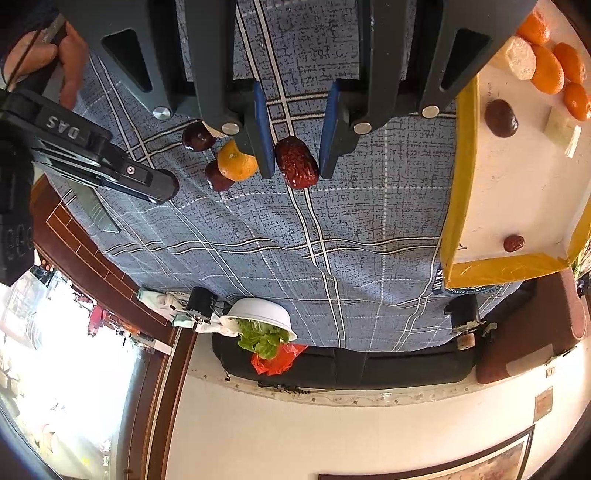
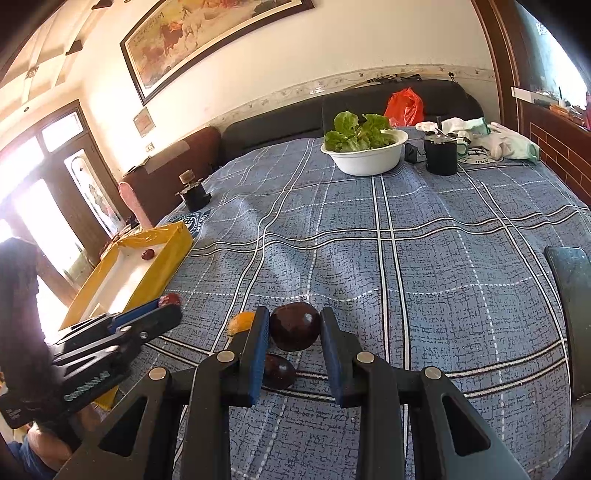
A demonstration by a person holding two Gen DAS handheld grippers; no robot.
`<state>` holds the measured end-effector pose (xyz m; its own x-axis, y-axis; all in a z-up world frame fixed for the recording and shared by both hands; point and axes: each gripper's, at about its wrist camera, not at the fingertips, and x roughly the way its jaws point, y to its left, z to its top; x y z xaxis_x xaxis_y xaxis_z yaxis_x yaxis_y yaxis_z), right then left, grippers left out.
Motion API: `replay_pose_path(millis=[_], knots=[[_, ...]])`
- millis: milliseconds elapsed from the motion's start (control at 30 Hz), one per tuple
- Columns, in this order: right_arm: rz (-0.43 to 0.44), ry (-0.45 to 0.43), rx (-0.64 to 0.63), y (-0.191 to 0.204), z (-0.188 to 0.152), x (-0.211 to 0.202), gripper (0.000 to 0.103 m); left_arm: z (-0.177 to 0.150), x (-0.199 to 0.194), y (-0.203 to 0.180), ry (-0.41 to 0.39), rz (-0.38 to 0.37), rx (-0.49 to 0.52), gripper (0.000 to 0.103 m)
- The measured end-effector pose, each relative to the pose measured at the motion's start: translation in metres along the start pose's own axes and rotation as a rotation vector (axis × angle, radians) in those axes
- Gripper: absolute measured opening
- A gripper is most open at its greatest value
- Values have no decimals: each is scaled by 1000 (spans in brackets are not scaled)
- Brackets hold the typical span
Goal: Organize fruits
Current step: 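Carry the red date and dark plum in both grippers toward the tray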
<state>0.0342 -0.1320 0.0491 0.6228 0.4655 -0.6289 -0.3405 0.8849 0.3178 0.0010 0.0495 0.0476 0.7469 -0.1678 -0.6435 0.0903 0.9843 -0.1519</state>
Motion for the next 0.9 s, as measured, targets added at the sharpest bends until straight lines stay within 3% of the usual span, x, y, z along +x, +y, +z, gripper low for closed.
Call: replay_pose_path(millis=[233, 400, 667, 900], knots=[[1, 20, 47, -3, 1, 2, 30, -3, -33, 17, -25, -16, -41, 24], [60, 3, 39, 23, 4, -8, 31, -3, -63, 54, -61, 7, -110, 24], [220, 83, -81, 114, 8, 7, 31, -12, -97, 140, -78, 113, -257, 24], [296, 158, -170, 189, 9, 43, 31, -20, -107, 206, -54, 175, -380, 24]])
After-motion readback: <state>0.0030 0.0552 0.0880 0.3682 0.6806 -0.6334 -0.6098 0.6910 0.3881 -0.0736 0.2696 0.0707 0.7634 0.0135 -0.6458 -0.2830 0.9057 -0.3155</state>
